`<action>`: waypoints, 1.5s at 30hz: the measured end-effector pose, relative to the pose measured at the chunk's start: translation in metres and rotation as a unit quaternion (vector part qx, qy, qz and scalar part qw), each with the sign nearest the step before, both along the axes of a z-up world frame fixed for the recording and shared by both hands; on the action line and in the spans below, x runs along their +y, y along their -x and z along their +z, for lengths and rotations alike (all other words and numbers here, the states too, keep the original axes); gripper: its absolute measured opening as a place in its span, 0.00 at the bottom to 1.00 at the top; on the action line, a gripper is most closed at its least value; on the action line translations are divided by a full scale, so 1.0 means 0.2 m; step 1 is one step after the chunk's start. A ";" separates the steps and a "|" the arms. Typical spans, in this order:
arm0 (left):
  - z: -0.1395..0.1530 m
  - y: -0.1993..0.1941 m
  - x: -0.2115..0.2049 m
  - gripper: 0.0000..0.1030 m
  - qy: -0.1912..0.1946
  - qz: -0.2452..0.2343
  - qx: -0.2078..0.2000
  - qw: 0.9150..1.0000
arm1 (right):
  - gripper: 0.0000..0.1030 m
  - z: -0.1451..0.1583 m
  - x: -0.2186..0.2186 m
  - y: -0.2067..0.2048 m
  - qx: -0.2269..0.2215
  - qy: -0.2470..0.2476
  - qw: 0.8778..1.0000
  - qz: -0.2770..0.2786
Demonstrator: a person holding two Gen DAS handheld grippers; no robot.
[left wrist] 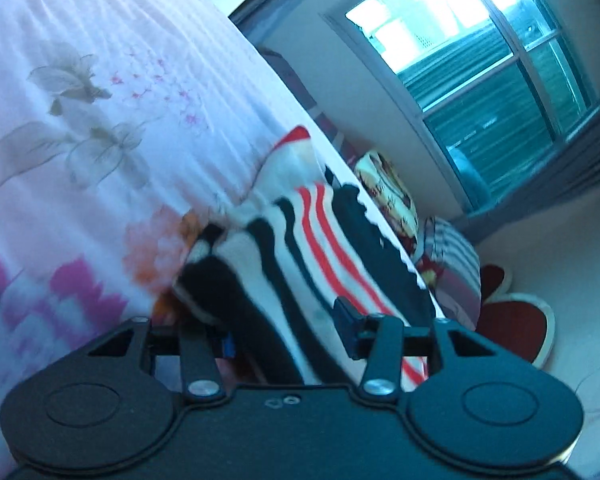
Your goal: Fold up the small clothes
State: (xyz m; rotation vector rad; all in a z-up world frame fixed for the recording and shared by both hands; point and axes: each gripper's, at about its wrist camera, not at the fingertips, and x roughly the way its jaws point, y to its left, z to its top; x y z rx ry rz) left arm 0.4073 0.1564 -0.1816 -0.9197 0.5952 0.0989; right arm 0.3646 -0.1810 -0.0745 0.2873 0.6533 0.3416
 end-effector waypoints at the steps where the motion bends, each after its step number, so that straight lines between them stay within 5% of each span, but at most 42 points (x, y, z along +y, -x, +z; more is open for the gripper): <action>1: -0.01 -0.02 0.01 0.44 0.003 0.004 -0.002 1.000 | 0.00 -0.01 0.04 -0.04 0.003 -0.006 1.000 0.008; 3: -0.01 -0.06 0.01 0.40 0.005 0.008 -0.005 1.000 | 0.00 -0.03 0.11 -0.12 0.007 -0.010 1.000 0.021; 5: -0.01 -0.11 0.02 0.28 0.001 0.009 0.001 1.000 | 0.00 -0.07 0.17 -0.19 0.016 -0.008 0.999 0.032; 6: -0.01 -0.12 0.02 0.14 0.000 0.009 0.010 1.000 | 0.00 -0.09 0.20 -0.21 0.021 -0.008 0.999 0.036; 7: 0.00 -0.13 0.03 0.13 0.002 0.011 0.017 1.000 | 0.00 -0.10 0.22 -0.23 0.024 -0.006 0.999 0.039; 11: 0.10 -0.07 0.00 0.13 -0.003 0.005 -0.034 0.999 | 0.00 -0.11 0.26 -0.24 0.012 -0.007 0.998 0.054; 14: -0.01 -0.10 0.03 0.13 -0.002 0.007 0.005 1.000 | 0.00 -0.19 0.30 -0.27 0.027 -0.006 0.997 0.066; 16: -0.07 -0.08 0.06 0.13 0.027 0.011 -0.009 1.000 | 0.00 -0.27 0.32 -0.31 0.051 0.013 0.996 0.076; 28: -0.03 -0.09 0.11 0.13 0.027 -0.013 -0.004 1.000 | 0.00 -0.29 0.31 -0.32 0.054 0.007 0.996 0.065; 39: 0.07 -0.11 0.07 0.13 -0.014 -0.034 -0.005 0.999 | 0.00 -0.28 0.29 -0.33 0.066 -0.021 0.996 0.050; 45: 0.38 -0.14 -0.12 0.13 -0.082 -0.095 -0.063 0.990 | 0.00 -0.29 0.28 -0.33 0.065 -0.031 0.996 0.048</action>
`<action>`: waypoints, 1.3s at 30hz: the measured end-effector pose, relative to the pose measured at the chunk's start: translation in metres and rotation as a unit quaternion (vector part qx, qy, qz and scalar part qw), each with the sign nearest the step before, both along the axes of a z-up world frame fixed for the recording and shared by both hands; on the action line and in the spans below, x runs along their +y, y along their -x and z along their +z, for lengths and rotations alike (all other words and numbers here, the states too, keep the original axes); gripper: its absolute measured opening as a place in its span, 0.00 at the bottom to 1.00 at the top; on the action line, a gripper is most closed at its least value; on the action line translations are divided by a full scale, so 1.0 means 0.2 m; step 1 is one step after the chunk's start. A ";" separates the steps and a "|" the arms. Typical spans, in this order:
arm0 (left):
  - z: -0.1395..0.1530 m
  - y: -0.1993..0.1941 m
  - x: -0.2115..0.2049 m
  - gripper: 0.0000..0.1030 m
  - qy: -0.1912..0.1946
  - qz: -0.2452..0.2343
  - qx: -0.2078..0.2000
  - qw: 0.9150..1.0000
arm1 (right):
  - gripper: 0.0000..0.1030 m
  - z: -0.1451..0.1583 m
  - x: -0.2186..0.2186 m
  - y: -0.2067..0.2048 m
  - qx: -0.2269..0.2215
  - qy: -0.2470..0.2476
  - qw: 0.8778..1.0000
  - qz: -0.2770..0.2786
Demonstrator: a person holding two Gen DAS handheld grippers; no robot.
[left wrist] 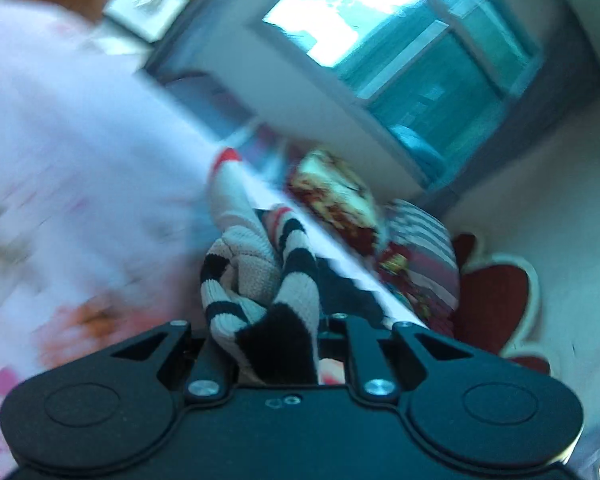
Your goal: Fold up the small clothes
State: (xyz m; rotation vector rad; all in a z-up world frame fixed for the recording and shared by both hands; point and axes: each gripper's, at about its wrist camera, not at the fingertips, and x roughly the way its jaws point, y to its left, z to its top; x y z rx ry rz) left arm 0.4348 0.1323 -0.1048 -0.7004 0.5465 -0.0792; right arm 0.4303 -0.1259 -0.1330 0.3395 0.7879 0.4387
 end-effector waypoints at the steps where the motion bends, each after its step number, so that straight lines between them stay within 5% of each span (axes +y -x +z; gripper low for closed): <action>1: 0.06 -0.02 -0.06 0.13 -0.010 -0.018 -0.005 1.000 | 0.00 0.00 0.00 0.00 0.001 -0.004 1.000 -0.002; 6: 0.26 -0.11 -0.48 0.13 -0.074 -0.106 -0.023 0.991 | 0.00 0.01 -0.13 0.01 0.022 -0.069 0.997 -0.036; 11: 0.14 -0.27 -1.04 0.19 -0.161 -0.210 0.036 0.964 | 0.00 0.05 -0.81 0.12 0.028 -0.232 0.952 -0.198; 13: -0.01 -0.33 -1.22 0.32 -0.165 -0.257 0.077 0.949 | 0.26 0.07 -1.02 0.16 0.028 -0.243 0.943 -0.224; 14: -0.09 -0.35 -1.30 0.36 -0.163 -0.282 0.099 0.940 | 0.64 0.09 -1.11 0.19 0.027 -0.243 0.941 -0.236; 16: -0.10 -0.30 -1.39 0.62 -0.180 -0.295 0.072 0.936 | 0.74 0.15 -1.21 0.25 0.008 -0.231 0.941 -0.248; 17: -0.06 -0.27 -1.39 0.63 -0.170 -0.306 0.061 0.935 | 0.74 0.17 -1.23 0.26 0.008 -0.234 0.943 -0.236; 20: 0.07 -0.15 -1.25 0.63 -0.108 -0.302 0.024 0.947 | 0.74 0.22 -1.23 0.30 0.000 -0.238 0.948 -0.210; 23: 0.13 -0.07 -0.97 0.64 -0.115 -0.216 0.000 0.970 | 0.74 0.23 -1.15 0.27 0.031 -0.246 0.954 -0.169; 25: 0.10 -0.09 -0.78 0.63 -0.130 -0.165 0.010 0.978 | 0.73 0.20 -1.07 0.26 0.049 -0.240 0.958 -0.151; 30: -0.05 -0.24 -0.62 0.61 -0.123 -0.156 0.074 0.977 | 0.65 0.06 -1.01 0.22 0.114 -0.253 0.950 -0.147; 34: -0.14 -0.23 -0.60 0.65 -0.114 -0.161 0.081 0.977 | 0.59 0.01 -0.97 0.13 0.128 -0.250 0.950 -0.138; 39: -0.20 -0.22 -0.60 0.65 -0.110 -0.157 0.087 0.978 | 0.39 0.02 -0.84 0.00 0.118 -0.193 0.967 -0.118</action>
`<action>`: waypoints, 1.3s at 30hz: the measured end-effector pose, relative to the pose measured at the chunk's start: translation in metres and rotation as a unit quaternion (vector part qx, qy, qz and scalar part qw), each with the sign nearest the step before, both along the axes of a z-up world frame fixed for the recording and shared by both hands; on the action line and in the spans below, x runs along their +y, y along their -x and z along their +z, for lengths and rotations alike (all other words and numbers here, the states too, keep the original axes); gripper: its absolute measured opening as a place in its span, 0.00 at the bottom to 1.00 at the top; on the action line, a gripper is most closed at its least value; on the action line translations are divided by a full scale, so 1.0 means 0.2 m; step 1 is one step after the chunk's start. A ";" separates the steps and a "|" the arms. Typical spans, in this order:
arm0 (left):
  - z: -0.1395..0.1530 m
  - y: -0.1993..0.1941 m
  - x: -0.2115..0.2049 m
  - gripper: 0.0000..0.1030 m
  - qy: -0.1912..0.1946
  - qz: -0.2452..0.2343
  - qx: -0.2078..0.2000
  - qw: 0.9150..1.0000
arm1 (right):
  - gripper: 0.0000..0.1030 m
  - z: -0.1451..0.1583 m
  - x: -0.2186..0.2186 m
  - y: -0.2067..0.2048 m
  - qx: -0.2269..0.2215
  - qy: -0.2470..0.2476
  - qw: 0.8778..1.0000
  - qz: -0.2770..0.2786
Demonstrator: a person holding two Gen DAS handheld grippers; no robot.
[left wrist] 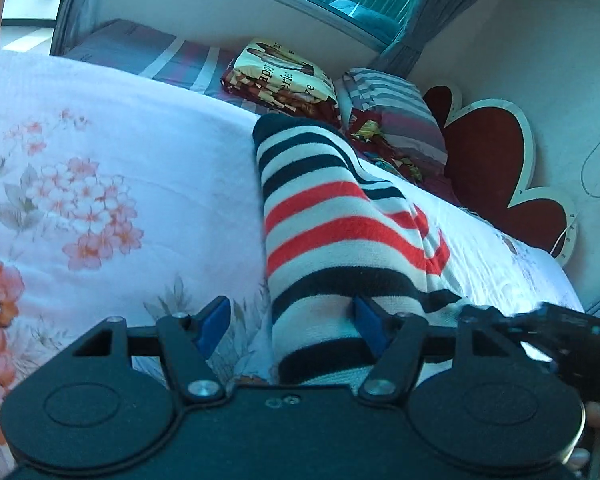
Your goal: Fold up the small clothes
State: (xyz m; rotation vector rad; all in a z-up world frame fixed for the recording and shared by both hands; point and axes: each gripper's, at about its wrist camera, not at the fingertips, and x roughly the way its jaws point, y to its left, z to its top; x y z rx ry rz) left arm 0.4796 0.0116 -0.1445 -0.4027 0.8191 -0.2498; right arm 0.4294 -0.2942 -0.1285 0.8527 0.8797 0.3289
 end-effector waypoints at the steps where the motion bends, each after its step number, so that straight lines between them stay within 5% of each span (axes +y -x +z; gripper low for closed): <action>1: 0.01 0.01 0.01 0.65 0.001 -0.001 0.001 1.000 | 0.39 0.01 0.03 -0.02 -0.007 0.018 1.000 0.011; 4: 0.09 0.01 0.03 0.63 -0.004 0.003 -0.030 1.000 | 0.24 0.06 0.13 -0.02 -0.038 0.109 0.993 0.039; 9: 0.08 -0.05 0.02 0.61 0.003 -0.001 -0.015 1.000 | 0.20 0.18 0.29 0.08 -0.129 0.246 0.958 0.072; 10: 0.10 -0.06 -0.01 0.54 -0.005 -0.008 -0.019 1.000 | 0.20 0.22 0.29 0.10 -0.146 0.257 0.953 0.071; 12: 0.14 -0.06 -0.08 0.48 -0.023 -0.027 -0.029 0.999 | 0.20 0.26 0.26 0.13 -0.171 0.255 0.949 0.062; 14: 0.14 -0.08 -0.17 0.52 -0.062 -0.041 -0.021 0.997 | 0.20 0.26 0.16 0.14 -0.170 0.233 0.957 0.043; 17: 0.09 -0.10 -0.31 0.57 -0.103 -0.056 -0.009 0.993 | 0.20 0.03 0.09 0.08 -0.086 0.220 0.971 0.037; 19: 0.09 -0.10 -0.36 0.60 -0.123 -0.052 -0.015 0.991 | 0.20 -0.03 0.04 0.10 -0.083 0.184 0.979 0.034; 22: 0.12 -0.10 -0.33 0.59 -0.124 -0.060 -0.021 0.990 | 0.28 0.03 -0.05 0.12 -0.084 0.141 0.986 0.009; 25: 0.18 -0.12 -0.25 0.57 -0.104 -0.055 -0.038 0.992 | 0.32 0.11 -0.13 0.12 -0.122 0.162 0.979 -0.017; 31: 0.13 -0.32 -0.20 0.59 -0.078 -0.054 -0.014 0.995 | 0.31 0.02 -0.20 -0.23 -0.087 0.120 0.989 -0.003; 32: 0.12 -0.35 -0.20 0.59 -0.072 -0.054 -0.009 0.996 | 0.26 0.01 -0.21 -0.27 -0.090 0.122 0.988 -0.002; 33: 0.11 -0.37 -0.20 0.59 -0.077 -0.051 -0.005 0.996 | 0.10 0.01 -0.21 -0.28 -0.100 0.120 0.988 0.006; 36: 0.04 -0.42 -0.21 0.64 -0.109 -0.052 0.004 0.993 | 0.10 -0.04 -0.15 -0.30 -0.102 0.203 0.973 0.031; 39: 0.04 -0.41 -0.19 0.64 -0.091 -0.048 0.011 0.995 | 0.10 -0.03 -0.18 -0.27 -0.093 0.196 0.976 0.020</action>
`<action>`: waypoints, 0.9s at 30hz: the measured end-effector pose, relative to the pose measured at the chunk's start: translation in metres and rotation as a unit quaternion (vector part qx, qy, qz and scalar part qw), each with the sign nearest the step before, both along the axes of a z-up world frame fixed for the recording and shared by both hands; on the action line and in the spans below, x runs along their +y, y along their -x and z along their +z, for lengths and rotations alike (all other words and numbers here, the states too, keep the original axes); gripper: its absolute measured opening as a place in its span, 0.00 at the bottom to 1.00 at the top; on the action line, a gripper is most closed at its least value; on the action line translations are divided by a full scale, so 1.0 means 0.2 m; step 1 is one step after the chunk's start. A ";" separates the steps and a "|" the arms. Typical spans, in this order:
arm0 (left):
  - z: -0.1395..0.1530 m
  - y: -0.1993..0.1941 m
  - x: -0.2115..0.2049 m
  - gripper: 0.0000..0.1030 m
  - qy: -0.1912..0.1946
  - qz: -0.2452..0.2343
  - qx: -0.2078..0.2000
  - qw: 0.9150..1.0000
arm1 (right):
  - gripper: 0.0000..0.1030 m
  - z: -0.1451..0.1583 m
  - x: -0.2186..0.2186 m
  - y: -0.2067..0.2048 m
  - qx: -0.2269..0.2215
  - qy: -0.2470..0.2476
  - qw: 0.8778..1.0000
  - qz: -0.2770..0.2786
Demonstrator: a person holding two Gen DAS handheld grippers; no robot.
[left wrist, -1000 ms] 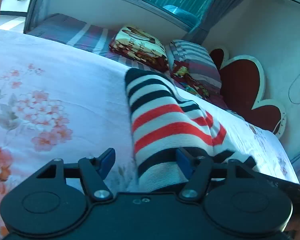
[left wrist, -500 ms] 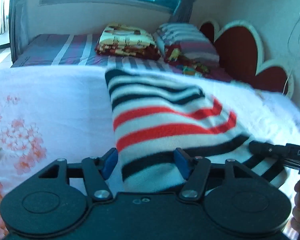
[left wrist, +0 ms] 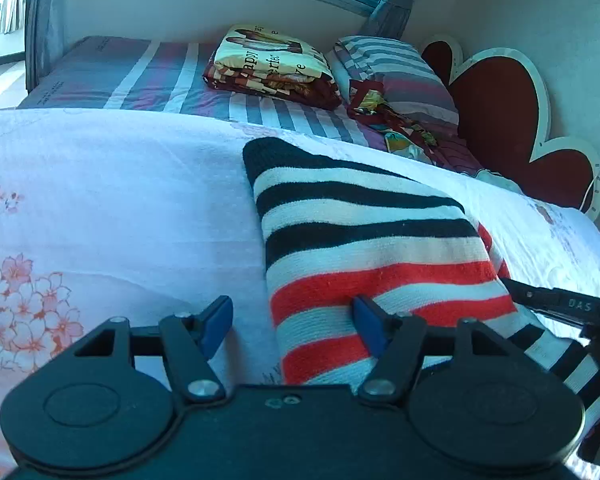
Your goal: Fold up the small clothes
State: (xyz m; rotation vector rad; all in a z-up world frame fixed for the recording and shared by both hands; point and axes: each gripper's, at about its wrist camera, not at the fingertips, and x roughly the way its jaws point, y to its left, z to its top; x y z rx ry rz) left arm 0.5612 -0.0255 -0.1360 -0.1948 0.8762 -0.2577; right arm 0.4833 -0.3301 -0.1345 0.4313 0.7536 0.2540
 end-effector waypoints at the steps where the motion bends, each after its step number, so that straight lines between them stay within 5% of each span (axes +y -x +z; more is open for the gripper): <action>1: 0.03 0.03 0.01 0.59 -0.006 0.000 -0.008 1.000 | 0.10 0.04 0.00 0.04 -0.011 0.005 1.000 -0.003; 6: 0.16 0.33 0.02 0.59 0.003 -0.031 -0.054 0.998 | 0.10 0.27 0.08 0.39 -0.086 0.053 0.993 0.055; 9: 0.17 0.48 -0.01 0.59 -0.005 -0.038 -0.062 0.997 | 0.00 0.28 0.16 0.54 -0.093 0.090 0.987 0.092; 14: 0.06 0.59 -0.06 0.63 -0.075 -0.041 -0.048 0.995 | 0.00 0.07 0.26 0.55 -0.035 0.179 0.978 0.103; 18: 0.05 0.61 -0.08 0.63 -0.106 -0.046 -0.059 0.992 | 0.00 -0.11 0.21 0.54 0.015 0.160 0.984 0.072; 23: 0.16 0.64 -0.04 0.59 -0.092 -0.048 -0.084 0.991 | 0.00 0.16 0.20 0.71 -0.117 0.138 0.983 0.028; 27: 0.15 0.58 -0.08 0.59 -0.091 -0.042 -0.079 0.992 | 0.00 0.21 0.30 0.58 -0.129 0.146 0.979 0.060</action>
